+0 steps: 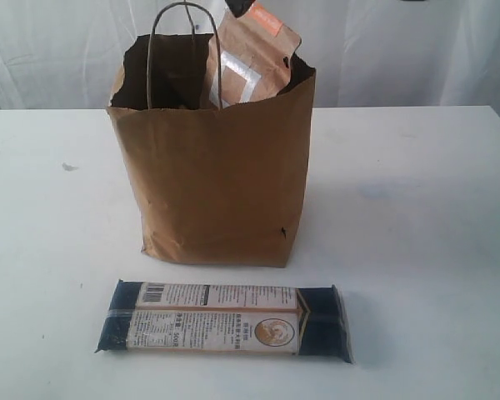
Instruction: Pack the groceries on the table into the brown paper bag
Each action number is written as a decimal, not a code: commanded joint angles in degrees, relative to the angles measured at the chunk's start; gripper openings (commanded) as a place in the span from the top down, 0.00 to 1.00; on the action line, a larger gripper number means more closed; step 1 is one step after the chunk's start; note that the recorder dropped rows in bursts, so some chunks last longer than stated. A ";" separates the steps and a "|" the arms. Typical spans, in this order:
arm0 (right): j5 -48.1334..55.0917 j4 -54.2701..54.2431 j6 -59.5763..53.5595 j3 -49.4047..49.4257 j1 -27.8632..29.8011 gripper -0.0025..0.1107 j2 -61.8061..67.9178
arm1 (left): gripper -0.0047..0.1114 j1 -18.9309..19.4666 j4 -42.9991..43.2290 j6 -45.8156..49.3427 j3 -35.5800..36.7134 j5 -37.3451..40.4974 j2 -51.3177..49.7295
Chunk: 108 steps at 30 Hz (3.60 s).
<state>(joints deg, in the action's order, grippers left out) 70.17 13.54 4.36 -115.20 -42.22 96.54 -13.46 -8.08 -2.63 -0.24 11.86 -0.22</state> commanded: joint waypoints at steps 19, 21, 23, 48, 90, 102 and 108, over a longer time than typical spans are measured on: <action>-1.80 -4.02 11.38 39.14 -0.03 0.50 -41.89 | 0.96 0.14 -0.38 0.03 0.24 0.04 0.22; -2.21 -4.03 12.89 42.74 -0.03 0.50 -44.98 | 0.96 0.14 -0.38 0.03 0.24 0.04 0.22; -2.98 -4.03 13.03 46.43 -0.03 0.50 -47.91 | 0.96 0.14 -0.38 0.03 0.24 0.04 0.22; -5.78 -4.45 16.42 52.69 -0.03 0.50 -49.24 | 0.96 0.14 -0.38 0.03 0.24 0.04 0.22; -59.08 -3.91 12.86 105.50 22.77 0.50 -77.95 | 0.96 0.14 -0.38 0.03 0.24 0.04 0.22; -59.99 -4.05 12.86 114.16 24.59 0.50 -88.78 | 0.96 0.14 -0.38 0.03 0.24 0.04 0.22; -60.00 -4.05 12.86 115.20 25.75 0.50 -92.69 | 0.96 0.14 -0.38 0.03 0.24 0.04 0.22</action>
<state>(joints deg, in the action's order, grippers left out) 11.22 9.36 16.92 -0.32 -17.33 5.37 -13.46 -8.08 -2.63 -0.24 11.86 -0.22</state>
